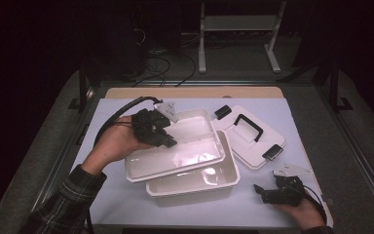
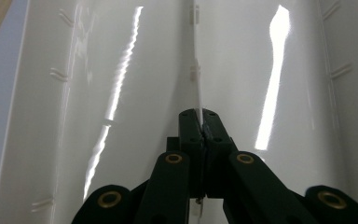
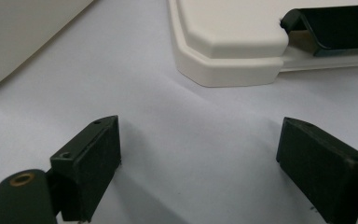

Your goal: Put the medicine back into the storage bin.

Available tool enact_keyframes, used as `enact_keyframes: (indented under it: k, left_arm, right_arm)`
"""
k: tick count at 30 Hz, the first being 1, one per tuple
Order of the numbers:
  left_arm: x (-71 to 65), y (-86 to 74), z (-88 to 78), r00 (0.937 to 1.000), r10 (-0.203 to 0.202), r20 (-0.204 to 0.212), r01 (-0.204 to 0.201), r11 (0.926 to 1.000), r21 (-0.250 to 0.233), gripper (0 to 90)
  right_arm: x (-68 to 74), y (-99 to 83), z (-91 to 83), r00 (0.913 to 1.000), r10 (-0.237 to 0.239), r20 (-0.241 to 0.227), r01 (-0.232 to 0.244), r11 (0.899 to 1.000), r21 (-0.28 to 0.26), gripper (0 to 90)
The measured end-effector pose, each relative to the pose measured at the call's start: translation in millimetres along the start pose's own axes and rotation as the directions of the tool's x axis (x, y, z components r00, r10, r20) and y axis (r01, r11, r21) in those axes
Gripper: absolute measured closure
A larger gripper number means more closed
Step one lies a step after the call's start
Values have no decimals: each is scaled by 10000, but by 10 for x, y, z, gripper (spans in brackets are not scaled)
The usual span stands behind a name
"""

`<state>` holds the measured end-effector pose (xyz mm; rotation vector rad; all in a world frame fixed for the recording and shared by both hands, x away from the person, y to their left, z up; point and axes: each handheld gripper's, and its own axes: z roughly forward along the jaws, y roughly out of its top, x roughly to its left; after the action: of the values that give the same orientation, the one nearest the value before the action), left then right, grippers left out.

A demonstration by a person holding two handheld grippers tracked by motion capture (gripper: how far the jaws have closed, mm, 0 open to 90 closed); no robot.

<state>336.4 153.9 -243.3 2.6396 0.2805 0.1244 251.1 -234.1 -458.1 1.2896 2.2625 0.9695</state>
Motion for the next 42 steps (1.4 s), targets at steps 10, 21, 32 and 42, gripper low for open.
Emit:
enact_keyframes:
  k: [10,21,32,42]
  left_arm:
    - [67,-321,-182,9976,-602,-346,605,9981,69,888]
    - [117,-723,-478,9858,-1410,-914,1395,9900,-228,888]
    - [126,-1204,-648,9621,-2379,-1336,2345,9713,-404,888]
    - [141,-1728,-618,9267,-3361,-1680,3360,9414,-300,888]
  right_arm:
    - [0,0,0,10000,4,1,-4,10000,-3,129]
    - [0,-1,0,10000,8,0,-8,10000,-3,129]
    - [0,-1,1,10000,-6,6,6,10000,-1,129]
    - [-1,-1,1,10000,-8,8,8,10000,3,129]
